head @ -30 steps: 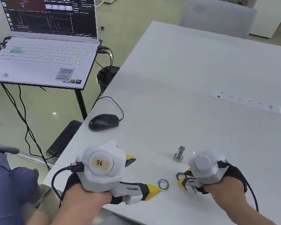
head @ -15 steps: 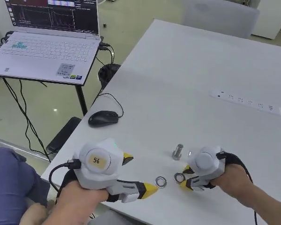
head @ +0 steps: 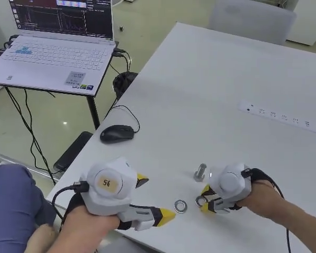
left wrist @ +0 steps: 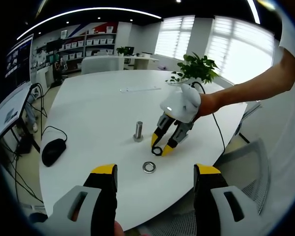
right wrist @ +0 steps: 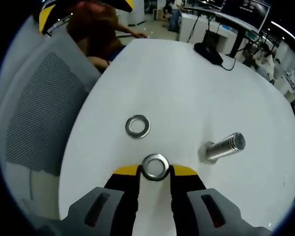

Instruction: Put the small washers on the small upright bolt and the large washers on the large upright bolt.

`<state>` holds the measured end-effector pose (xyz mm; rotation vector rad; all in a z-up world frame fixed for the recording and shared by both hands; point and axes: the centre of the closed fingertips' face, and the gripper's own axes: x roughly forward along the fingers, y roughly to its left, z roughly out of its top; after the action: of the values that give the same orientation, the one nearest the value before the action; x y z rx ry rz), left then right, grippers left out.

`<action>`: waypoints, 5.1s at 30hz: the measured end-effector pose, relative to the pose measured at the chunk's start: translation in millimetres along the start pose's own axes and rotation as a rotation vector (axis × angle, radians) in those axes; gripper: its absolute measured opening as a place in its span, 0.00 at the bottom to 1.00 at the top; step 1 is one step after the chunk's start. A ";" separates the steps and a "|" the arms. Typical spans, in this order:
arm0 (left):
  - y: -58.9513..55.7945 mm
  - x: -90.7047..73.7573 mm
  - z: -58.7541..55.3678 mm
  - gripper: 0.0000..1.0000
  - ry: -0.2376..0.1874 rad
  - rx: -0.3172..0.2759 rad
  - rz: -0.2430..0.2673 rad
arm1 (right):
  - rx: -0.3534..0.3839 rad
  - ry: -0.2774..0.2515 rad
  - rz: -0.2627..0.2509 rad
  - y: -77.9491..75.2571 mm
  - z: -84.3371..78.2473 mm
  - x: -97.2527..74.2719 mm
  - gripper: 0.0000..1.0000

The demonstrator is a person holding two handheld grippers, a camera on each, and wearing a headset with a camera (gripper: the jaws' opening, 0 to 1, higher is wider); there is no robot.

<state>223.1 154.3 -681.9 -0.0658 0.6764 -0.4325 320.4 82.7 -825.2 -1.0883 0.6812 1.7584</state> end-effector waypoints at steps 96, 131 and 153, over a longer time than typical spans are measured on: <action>12.0 -5.6 -3.6 0.62 -0.009 -0.028 0.022 | 0.113 0.048 -0.148 -79.8 31.2 -35.1 0.24; 15.0 -8.1 -4.0 0.62 -0.015 -0.035 0.027 | 0.133 0.217 -0.087 -81.8 24.9 -7.4 0.24; 12.6 -3.1 3.4 0.62 -0.022 -0.019 0.015 | 0.205 0.146 -0.113 -76.6 27.5 -24.5 0.31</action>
<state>227.7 166.8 -680.0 -0.0833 0.6595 -0.4101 384.1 126.6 -789.9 -1.0985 0.8529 1.4880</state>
